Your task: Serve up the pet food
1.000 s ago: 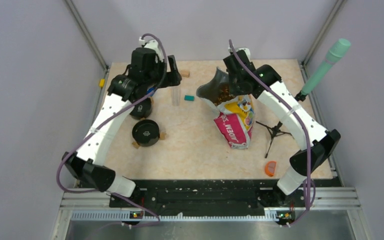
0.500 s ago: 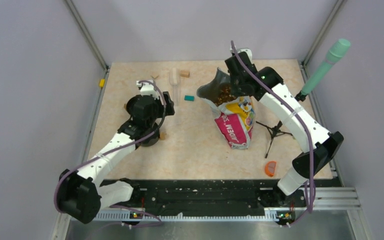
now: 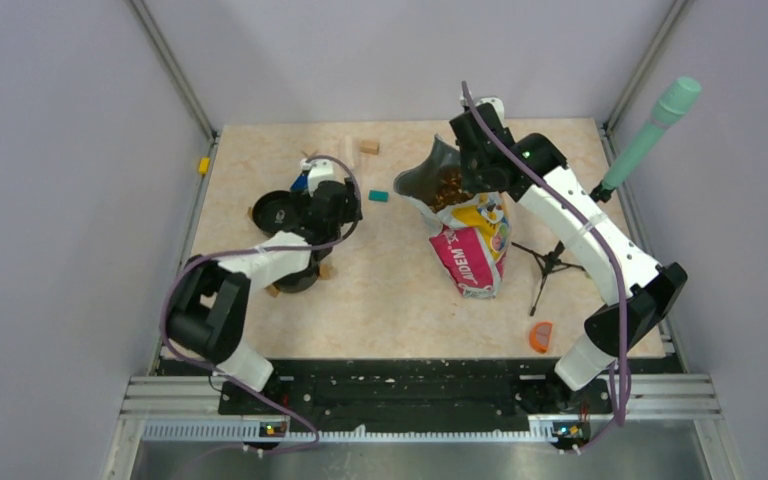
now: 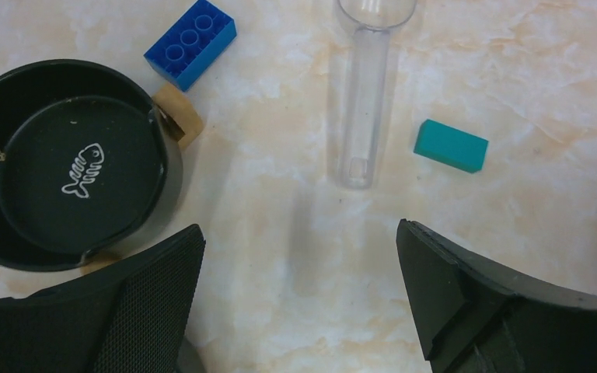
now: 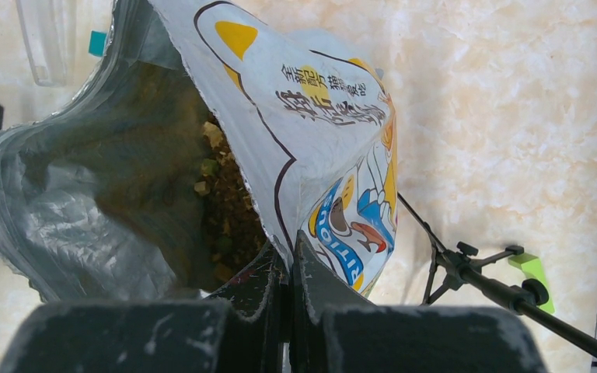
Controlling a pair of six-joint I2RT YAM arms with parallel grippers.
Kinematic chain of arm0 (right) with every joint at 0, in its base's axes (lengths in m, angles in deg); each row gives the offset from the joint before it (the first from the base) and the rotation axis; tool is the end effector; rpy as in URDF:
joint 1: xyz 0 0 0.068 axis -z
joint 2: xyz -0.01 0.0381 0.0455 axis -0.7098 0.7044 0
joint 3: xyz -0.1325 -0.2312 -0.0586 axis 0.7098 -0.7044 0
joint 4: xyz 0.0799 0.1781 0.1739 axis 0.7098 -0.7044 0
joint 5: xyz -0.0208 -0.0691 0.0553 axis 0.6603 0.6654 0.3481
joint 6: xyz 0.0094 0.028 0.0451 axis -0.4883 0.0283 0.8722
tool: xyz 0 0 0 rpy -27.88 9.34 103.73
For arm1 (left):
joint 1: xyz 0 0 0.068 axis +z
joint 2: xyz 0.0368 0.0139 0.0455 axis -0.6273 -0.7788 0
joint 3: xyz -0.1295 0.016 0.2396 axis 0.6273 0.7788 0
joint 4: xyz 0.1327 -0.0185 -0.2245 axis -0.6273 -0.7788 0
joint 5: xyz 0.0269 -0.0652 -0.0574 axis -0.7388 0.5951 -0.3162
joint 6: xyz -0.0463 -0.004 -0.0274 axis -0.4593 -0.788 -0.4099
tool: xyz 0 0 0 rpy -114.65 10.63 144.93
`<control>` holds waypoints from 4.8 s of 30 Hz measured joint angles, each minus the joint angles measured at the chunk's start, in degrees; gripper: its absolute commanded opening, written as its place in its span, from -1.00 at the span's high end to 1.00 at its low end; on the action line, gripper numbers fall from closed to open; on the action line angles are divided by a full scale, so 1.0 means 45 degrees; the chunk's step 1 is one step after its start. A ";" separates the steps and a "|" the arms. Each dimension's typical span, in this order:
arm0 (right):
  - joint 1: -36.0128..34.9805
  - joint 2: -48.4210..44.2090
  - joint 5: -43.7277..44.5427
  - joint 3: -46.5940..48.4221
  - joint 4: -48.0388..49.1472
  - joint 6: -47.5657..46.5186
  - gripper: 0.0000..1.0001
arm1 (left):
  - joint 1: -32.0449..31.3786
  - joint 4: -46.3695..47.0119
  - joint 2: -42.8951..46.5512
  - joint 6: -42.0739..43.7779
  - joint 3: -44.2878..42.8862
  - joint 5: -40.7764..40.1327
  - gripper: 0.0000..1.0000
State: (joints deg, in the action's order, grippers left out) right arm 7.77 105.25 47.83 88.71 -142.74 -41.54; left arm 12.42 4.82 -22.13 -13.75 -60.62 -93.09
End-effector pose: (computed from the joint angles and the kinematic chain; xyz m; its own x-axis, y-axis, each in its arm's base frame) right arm 0.2679 0.1853 0.4121 -0.6735 -0.0710 -0.7357 -0.0524 0.9975 -0.0483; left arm 0.3031 -0.1315 0.2232 -0.3965 -0.1757 -0.9011 -0.1504 0.9807 -0.1250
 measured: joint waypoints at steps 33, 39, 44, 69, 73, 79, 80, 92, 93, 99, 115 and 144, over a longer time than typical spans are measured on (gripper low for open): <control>0.0000 0.0019 0.0078 0.0296 -0.0578 0.0204 1.00 | 0.0879 -0.4813 -0.8247 -0.0641 -0.9049 0.1127 -0.04; 0.0000 0.0019 0.0083 0.0296 -0.0593 0.0253 1.00 | 0.1151 -0.5192 -0.8330 -0.0894 -0.9068 0.1559 0.69; 0.0000 0.0019 0.0083 0.0301 -0.0597 0.0253 1.00 | 0.1171 -0.5265 -0.7941 -0.1132 -0.8582 0.1904 0.83; 0.0000 -0.0194 -0.0588 -0.0180 -0.0126 0.0102 1.00 | -0.1885 -0.5469 -0.3356 -0.2856 -0.2803 0.0554 -0.67; 0.0000 -0.0267 -0.0704 -0.0306 -0.0005 0.0126 1.00 | -0.2098 -0.4949 -0.2895 -0.2900 -0.1987 0.0359 -0.65; 0.0000 -0.0447 -0.0811 -0.0588 0.0185 0.0267 1.00 | -0.2637 -0.2759 -0.1846 -0.2157 -0.0223 -0.1146 -0.74; 0.0000 -0.0500 -0.0831 -0.0670 0.0219 0.0311 1.00 | -0.2812 -0.2215 -0.1705 -0.1914 0.0087 -0.1316 -0.75; 0.0000 -0.0976 -0.1161 -0.1598 0.0801 0.0724 1.00 | -0.3395 0.2438 -0.2492 -0.0942 0.1797 -0.1860 -0.54; 0.0000 -0.1044 -0.1171 -0.1700 0.0869 0.0801 1.00 | -0.3390 0.2662 -0.2754 -0.0952 0.1787 -0.1855 -0.48; 0.0000 -0.1486 -0.1141 -0.2288 0.1229 0.1146 1.00 | -0.3395 0.4046 -0.3701 -0.0981 0.1608 -0.2273 -0.29; 0.0000 -0.2195 -0.1171 -0.3196 0.1681 0.1525 1.00 | -0.3395 0.6591 -0.3881 -0.1044 0.2841 -0.3113 -0.19; -0.0044 -0.2229 -0.0996 -0.2667 0.0908 0.0845 1.00 | -0.2754 -0.3385 0.3604 0.1525 -0.0379 0.1831 1.00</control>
State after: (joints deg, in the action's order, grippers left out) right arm 7.57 95.22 43.35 76.71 -138.65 -37.73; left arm 0.02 -10.41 -5.91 -6.88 -62.33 -84.85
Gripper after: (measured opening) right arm 0.013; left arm 0.330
